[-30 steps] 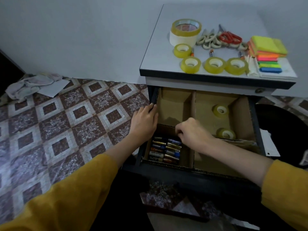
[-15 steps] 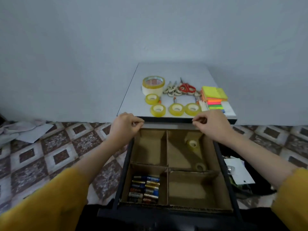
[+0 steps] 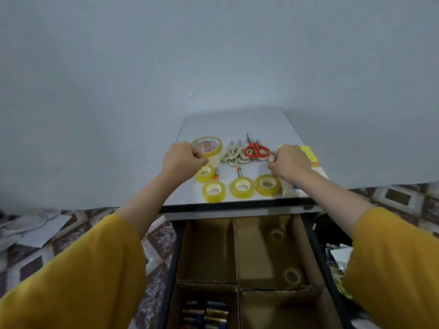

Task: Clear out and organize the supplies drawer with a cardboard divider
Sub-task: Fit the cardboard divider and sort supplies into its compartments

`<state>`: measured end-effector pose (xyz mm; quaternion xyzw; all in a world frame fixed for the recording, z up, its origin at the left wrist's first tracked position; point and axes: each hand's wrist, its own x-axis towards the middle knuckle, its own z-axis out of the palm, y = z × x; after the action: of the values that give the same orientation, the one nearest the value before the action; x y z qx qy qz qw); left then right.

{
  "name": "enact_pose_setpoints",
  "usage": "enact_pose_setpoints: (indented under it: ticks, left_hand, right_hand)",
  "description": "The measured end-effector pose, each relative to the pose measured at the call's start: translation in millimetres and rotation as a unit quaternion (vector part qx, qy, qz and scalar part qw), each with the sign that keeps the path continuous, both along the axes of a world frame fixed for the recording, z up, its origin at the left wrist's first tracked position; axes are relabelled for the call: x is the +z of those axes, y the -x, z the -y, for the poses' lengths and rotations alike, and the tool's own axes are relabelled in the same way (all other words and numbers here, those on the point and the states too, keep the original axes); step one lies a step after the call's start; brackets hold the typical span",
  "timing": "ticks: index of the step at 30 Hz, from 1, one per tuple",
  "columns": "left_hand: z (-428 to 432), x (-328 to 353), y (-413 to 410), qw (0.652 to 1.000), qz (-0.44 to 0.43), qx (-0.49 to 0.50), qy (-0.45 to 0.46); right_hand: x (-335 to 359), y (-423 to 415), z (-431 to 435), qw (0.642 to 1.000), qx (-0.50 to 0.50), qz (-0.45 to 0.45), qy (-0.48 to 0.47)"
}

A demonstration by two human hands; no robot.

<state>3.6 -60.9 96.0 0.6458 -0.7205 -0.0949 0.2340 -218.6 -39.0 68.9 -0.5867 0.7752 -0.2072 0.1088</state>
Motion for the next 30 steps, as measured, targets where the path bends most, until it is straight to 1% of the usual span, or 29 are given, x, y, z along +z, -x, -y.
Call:
enact_pose_setpoints:
  ticks: [3, 6, 10, 13, 16, 19, 22, 26, 30]
  left_hand:
    - [14, 2, 6, 0.999, 0.024, 0.019, -0.025]
    - [24, -1, 19, 0.997, 0.054, 0.017, -0.05]
    - [35, -10, 36, 0.99, 0.117, -0.001, -0.084]
    - [42, -15, 45, 0.987, 0.124, -0.011, -0.098]
    - [45, -16, 51, 0.986, 0.137, -0.008, -0.091]
    - [45, -19, 54, 0.981, 0.18, 0.006, -0.075]
    - [45, -23, 56, 0.975, 0.202, 0.022, -0.089]
    - [42, -25, 64, 0.967, 0.23, 0.007, -0.112]
    - [42, -29, 73, 0.962, 0.259, -0.005, -0.085]
  right_hand:
    - [-1, -3, 9, 1.0, -0.026, -0.01, -0.011]
    - [-2, -5, 14, 0.999, -0.03, -0.022, -0.023]
    - [-4, -7, 18, 0.998, -0.026, -0.039, -0.029]
    - [-5, -8, 20, 0.998, -0.022, -0.054, -0.03]
    - [-6, -7, 21, 0.997, -0.014, -0.066, -0.028]
    - [-6, -8, 23, 0.997, -0.013, -0.073, -0.027]
    - [-7, -9, 24, 0.997, -0.01, -0.073, -0.024]
    - [-8, -10, 24, 0.997, -0.008, -0.07, -0.021]
    - [-9, -9, 23, 0.998, 0.008, -0.063, -0.022]
